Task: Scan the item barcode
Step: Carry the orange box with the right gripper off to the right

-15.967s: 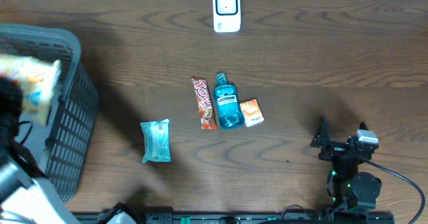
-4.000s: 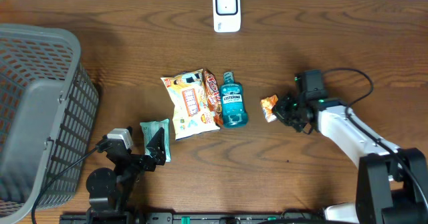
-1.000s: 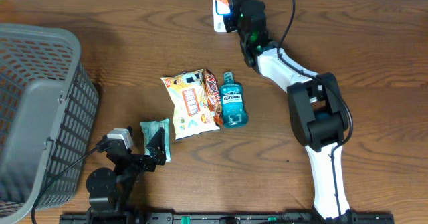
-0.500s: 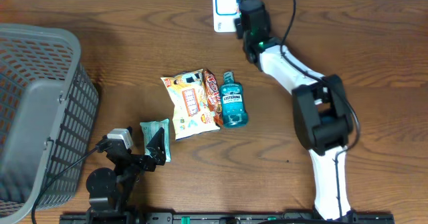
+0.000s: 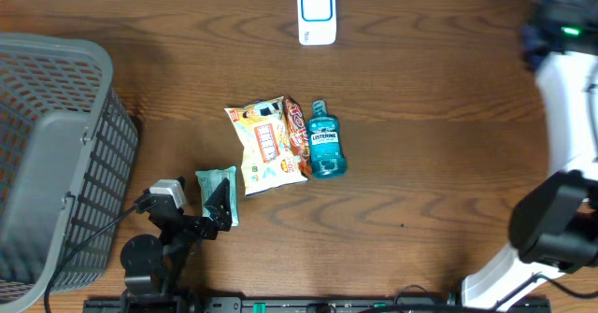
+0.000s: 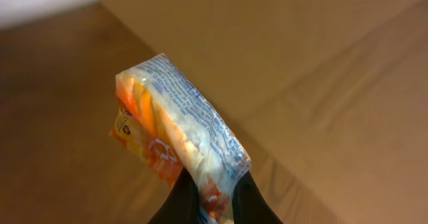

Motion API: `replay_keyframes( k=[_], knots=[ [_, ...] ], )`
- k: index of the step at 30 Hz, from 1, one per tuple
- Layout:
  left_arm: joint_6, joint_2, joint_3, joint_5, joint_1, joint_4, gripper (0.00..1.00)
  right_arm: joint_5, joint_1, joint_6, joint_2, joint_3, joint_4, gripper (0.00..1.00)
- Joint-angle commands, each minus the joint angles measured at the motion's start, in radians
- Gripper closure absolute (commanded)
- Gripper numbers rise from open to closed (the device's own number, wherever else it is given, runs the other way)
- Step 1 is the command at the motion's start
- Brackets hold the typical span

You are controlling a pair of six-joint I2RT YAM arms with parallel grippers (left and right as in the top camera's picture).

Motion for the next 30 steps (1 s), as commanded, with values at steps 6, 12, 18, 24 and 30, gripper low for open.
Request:
replay_keyframes(
  k=[6, 12, 18, 24, 30],
  knots=[
    [0.002, -0.003, -0.010, -0.008, -0.002, -0.024, 0.02, -0.396, -0.328, 0.054, 0.170, -0.053, -0.008, 0.99],
    [0.002, -0.003, -0.010, -0.008, -0.002, -0.024, 0.02, -0.437, -0.455, 0.054, 0.255, -0.053, 0.005, 0.90],
    [0.002, -0.003, -0.010, -0.008, -0.002, -0.024, 0.02, -0.485, -0.521, 0.054, 0.234, -0.040, 0.024, 0.57],
    [0.002, -0.003, -0.010, -0.008, -0.002, -0.024, 0.02, -0.811, -0.513, 0.060, 0.059, -0.034, 0.019, 0.01],
    [0.002, -0.003, -0.010, -0.008, -0.002, -0.024, 0.02, -1.324, -0.456, 0.224, -0.134, -0.034, -0.011, 0.01]
  ],
)
